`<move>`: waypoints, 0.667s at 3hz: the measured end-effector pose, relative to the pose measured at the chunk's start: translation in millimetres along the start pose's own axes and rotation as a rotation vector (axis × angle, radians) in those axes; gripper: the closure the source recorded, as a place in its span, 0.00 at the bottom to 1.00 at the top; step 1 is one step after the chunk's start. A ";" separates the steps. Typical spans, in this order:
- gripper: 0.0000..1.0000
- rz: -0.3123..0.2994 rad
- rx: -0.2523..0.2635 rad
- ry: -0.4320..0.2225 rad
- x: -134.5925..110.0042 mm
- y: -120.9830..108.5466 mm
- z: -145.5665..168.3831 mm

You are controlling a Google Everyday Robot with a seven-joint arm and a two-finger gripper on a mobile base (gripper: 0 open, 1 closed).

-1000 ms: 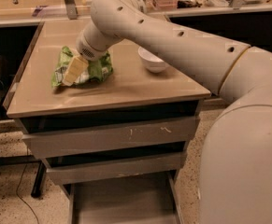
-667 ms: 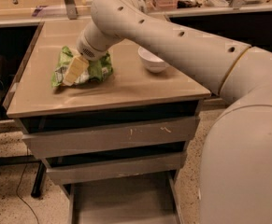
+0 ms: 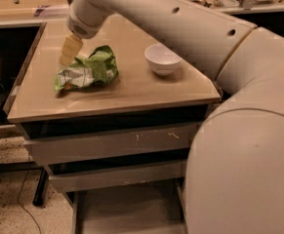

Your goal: Pick green rice chip bag from bottom drawer and place on counter

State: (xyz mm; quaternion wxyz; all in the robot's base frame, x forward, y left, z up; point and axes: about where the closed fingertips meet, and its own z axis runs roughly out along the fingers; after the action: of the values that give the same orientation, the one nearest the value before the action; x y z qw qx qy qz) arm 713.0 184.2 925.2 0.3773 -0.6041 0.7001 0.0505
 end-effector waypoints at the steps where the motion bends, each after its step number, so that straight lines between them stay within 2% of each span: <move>1: 0.00 -0.036 0.087 0.105 -28.4 -27.4 -50.5; 2: 0.00 -0.076 0.198 0.219 -52.8 -48.7 -110.3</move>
Offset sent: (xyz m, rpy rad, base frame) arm -0.0267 -0.0597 0.2212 -0.4131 -0.2400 -0.2628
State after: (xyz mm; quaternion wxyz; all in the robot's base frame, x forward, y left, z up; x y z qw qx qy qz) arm 703.7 155.9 1053.4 0.3579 -0.5918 0.7154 -0.0992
